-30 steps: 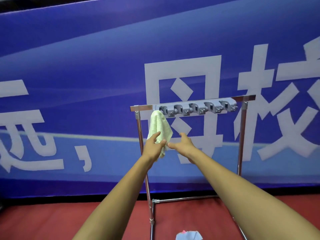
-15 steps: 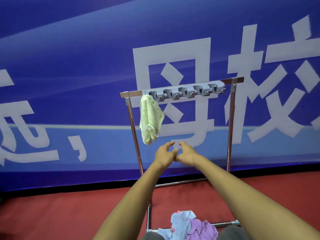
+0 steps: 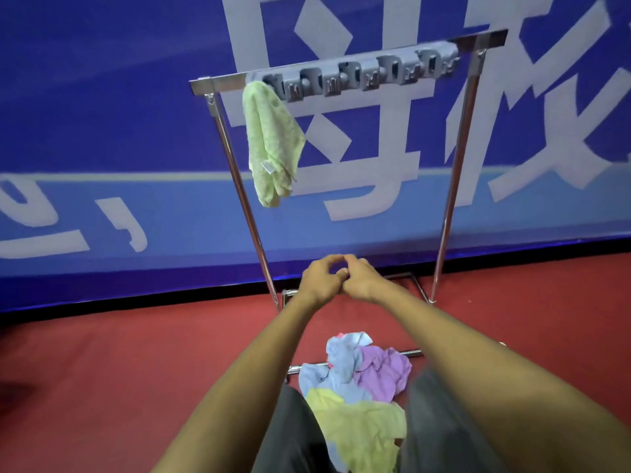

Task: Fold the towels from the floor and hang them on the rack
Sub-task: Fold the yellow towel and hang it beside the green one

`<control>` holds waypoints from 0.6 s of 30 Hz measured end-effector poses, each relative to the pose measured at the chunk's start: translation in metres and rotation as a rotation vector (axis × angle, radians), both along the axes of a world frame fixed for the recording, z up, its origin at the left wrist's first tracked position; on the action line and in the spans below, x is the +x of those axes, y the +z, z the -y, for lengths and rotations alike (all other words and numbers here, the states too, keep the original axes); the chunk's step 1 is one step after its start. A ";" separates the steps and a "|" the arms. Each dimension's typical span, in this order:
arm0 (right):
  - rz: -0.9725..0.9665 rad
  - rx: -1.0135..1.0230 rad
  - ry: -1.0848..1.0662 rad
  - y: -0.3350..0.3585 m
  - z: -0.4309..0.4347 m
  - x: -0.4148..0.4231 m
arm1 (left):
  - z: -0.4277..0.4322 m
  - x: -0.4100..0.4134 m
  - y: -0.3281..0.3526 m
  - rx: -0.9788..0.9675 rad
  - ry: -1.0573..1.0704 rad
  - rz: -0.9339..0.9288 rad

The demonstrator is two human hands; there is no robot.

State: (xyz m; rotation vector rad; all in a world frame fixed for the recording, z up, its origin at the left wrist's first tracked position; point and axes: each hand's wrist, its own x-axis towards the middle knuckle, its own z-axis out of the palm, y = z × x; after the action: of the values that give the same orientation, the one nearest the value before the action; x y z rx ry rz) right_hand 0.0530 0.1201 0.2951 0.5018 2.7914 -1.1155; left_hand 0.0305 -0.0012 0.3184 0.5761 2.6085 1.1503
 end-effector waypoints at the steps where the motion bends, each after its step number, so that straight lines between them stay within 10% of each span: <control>1: 0.022 -0.003 0.005 -0.011 0.001 0.000 | 0.001 0.000 -0.013 -0.015 -0.007 0.021; 18: 0.410 0.084 0.139 -0.210 0.005 -0.017 | 0.016 -0.026 -0.226 -0.470 -0.112 0.291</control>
State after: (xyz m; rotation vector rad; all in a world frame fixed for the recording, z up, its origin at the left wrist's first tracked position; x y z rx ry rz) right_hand 0.0357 0.1155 0.0849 0.4726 2.4769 -0.7671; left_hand 0.0043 -0.0176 0.0928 0.4098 2.4312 0.5090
